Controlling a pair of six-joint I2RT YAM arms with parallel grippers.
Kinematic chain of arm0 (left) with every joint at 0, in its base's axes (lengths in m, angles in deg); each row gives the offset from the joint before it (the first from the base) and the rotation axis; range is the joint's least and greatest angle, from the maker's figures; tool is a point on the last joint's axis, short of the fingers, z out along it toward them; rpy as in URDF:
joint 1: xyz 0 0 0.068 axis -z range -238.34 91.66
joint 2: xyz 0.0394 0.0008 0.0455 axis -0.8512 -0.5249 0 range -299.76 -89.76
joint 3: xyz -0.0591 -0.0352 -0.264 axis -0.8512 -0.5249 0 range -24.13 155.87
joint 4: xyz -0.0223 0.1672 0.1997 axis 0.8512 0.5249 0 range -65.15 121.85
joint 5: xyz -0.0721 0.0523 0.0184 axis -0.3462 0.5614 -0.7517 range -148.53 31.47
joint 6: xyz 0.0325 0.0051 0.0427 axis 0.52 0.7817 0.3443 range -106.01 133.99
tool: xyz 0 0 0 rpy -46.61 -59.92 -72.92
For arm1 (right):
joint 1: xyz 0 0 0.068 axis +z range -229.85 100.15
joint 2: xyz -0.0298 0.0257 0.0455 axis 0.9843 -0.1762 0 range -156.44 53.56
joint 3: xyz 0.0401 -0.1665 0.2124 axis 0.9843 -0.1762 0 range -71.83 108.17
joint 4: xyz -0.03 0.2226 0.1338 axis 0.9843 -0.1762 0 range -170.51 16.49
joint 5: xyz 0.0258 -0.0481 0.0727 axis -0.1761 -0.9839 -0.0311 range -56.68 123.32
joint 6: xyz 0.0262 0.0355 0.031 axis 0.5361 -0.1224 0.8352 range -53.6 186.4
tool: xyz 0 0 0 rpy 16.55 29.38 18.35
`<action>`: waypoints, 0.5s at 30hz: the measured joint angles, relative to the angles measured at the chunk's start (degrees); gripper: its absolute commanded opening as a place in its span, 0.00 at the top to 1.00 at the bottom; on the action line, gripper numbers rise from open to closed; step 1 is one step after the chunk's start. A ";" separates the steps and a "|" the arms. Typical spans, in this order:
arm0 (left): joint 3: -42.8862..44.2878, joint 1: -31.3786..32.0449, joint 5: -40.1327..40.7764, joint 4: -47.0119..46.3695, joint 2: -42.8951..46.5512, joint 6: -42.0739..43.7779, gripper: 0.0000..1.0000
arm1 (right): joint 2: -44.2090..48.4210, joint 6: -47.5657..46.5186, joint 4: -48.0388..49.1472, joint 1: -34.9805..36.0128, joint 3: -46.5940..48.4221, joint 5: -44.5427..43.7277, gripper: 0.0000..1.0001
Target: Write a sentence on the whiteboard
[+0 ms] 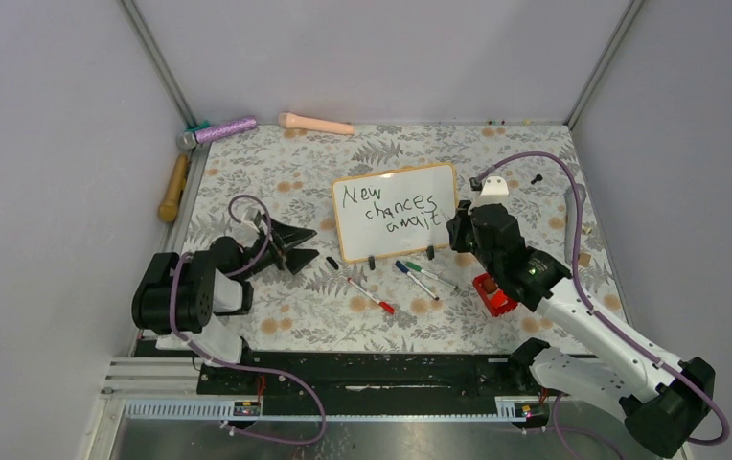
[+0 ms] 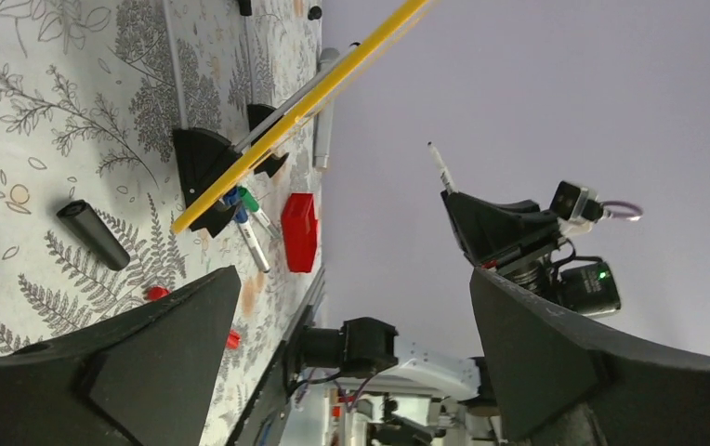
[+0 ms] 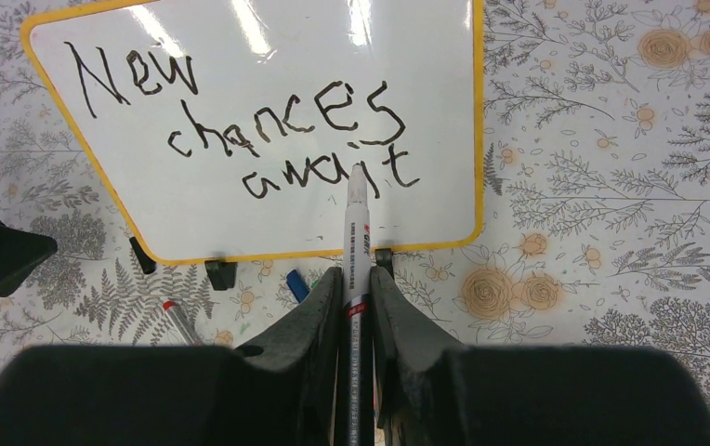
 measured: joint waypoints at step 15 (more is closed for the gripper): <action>13.90 4.57 18.78 67.98 30.97 39.15 0.03 | -0.35 -0.02 0.57 0.00 0.00 0.02 1.00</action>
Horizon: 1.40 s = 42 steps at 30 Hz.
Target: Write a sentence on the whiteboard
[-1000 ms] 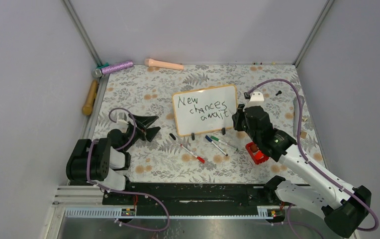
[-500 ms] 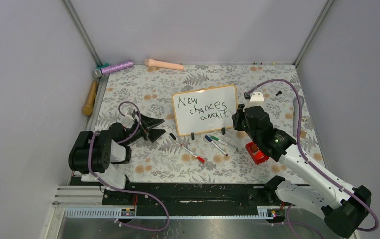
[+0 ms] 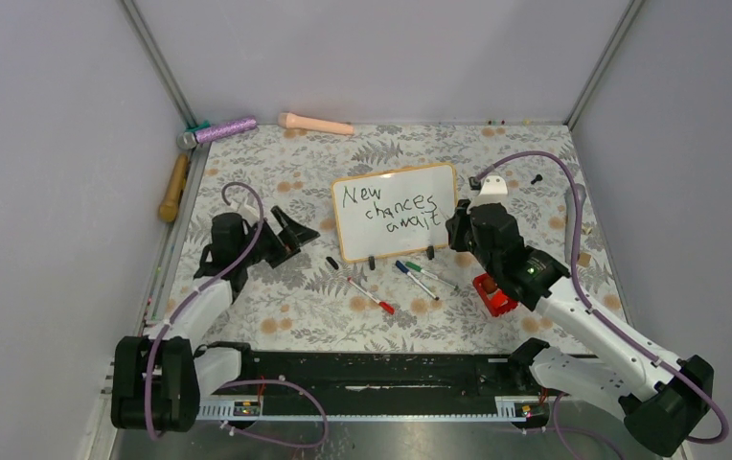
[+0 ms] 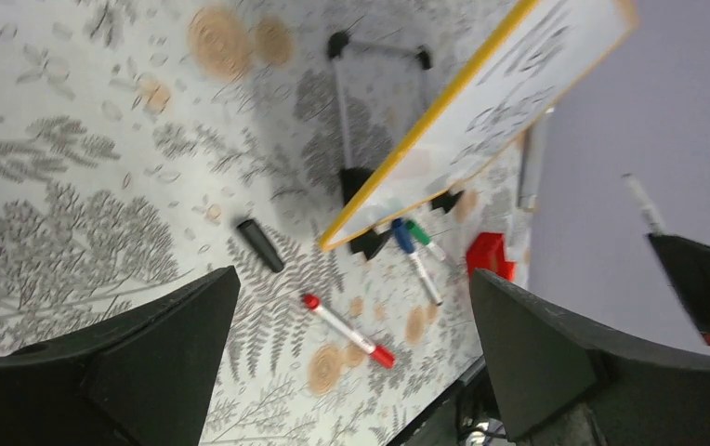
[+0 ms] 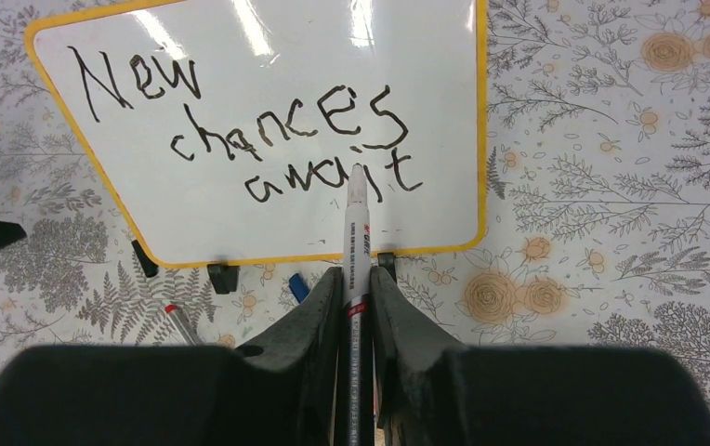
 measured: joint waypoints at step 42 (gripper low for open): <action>26.12 20.41 29.09 37.62 -26.18 -3.32 0.54 | 3.54 2.10 1.66 -0.02 -2.86 5.25 1.00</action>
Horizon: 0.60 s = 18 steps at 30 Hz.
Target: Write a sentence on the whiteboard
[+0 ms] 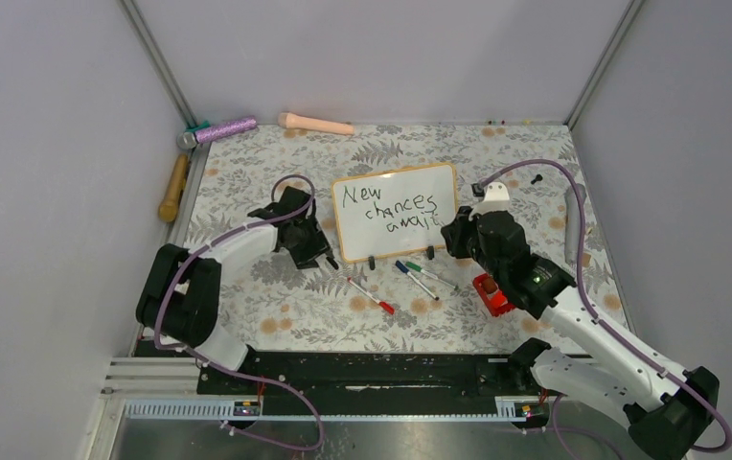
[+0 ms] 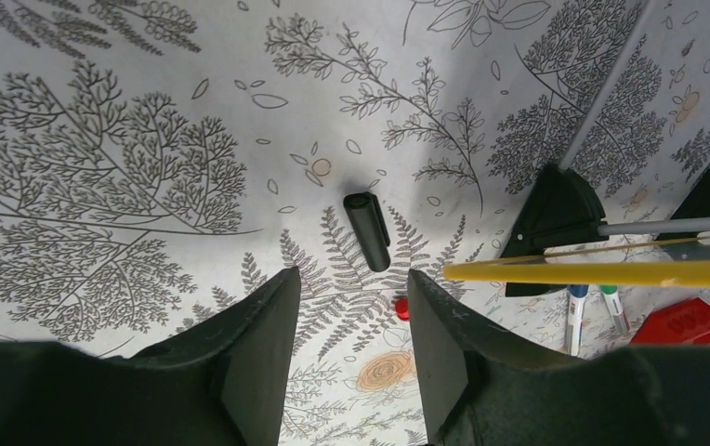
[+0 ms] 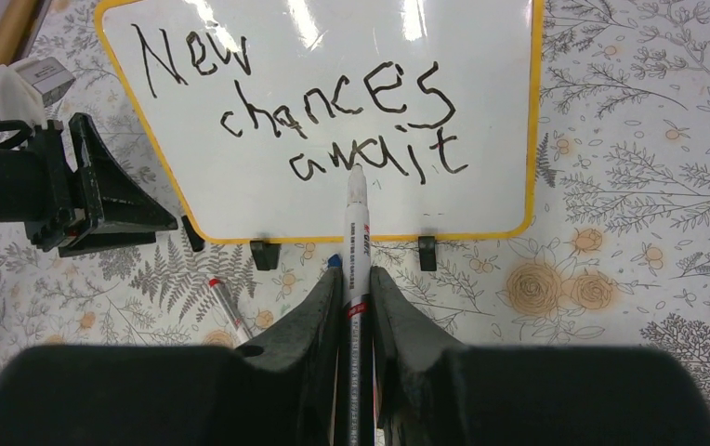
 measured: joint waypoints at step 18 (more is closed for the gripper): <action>11.56 2.99 6.67 10.64 -13.14 -2.10 1.00 | 5.42 1.55 -0.04 0.00 -2.16 1.88 1.00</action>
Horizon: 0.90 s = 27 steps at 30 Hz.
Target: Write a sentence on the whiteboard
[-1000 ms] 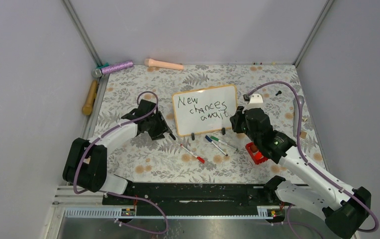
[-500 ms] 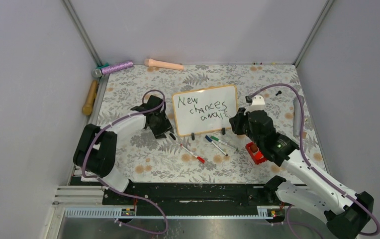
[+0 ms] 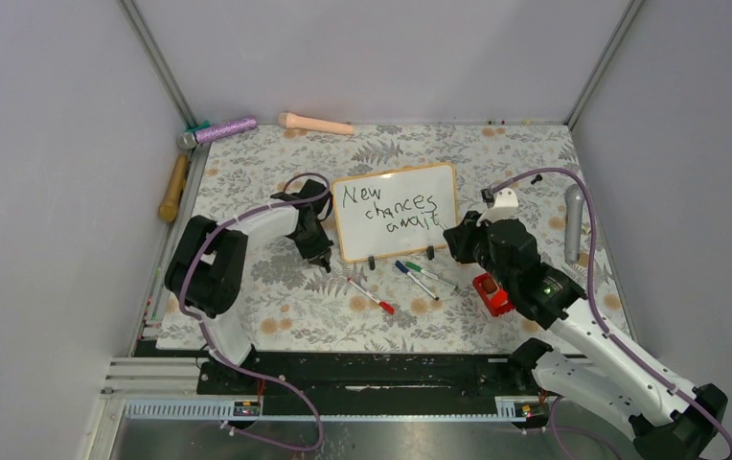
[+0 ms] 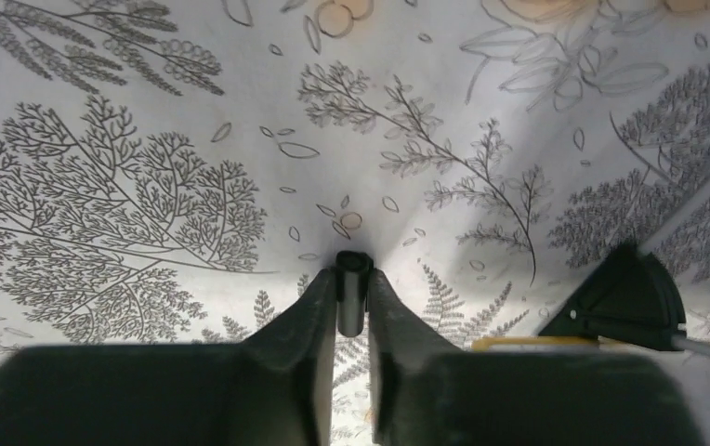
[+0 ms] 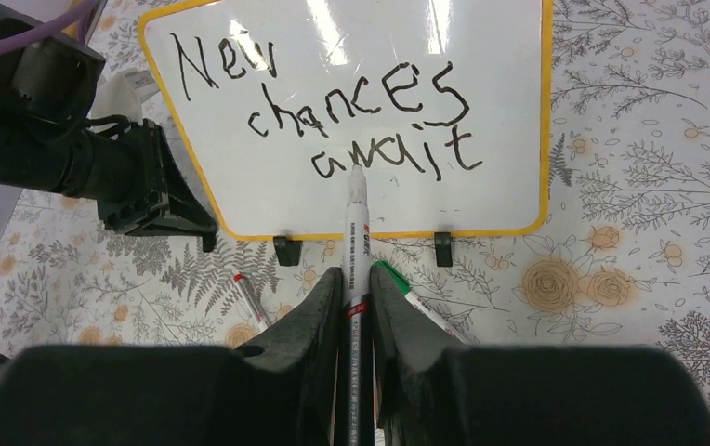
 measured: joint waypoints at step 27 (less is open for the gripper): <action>-12.50 -8.61 7.48 -1.84 46.45 2.89 1.00 | -1.20 0.46 18.10 0.13 -5.25 18.78 1.00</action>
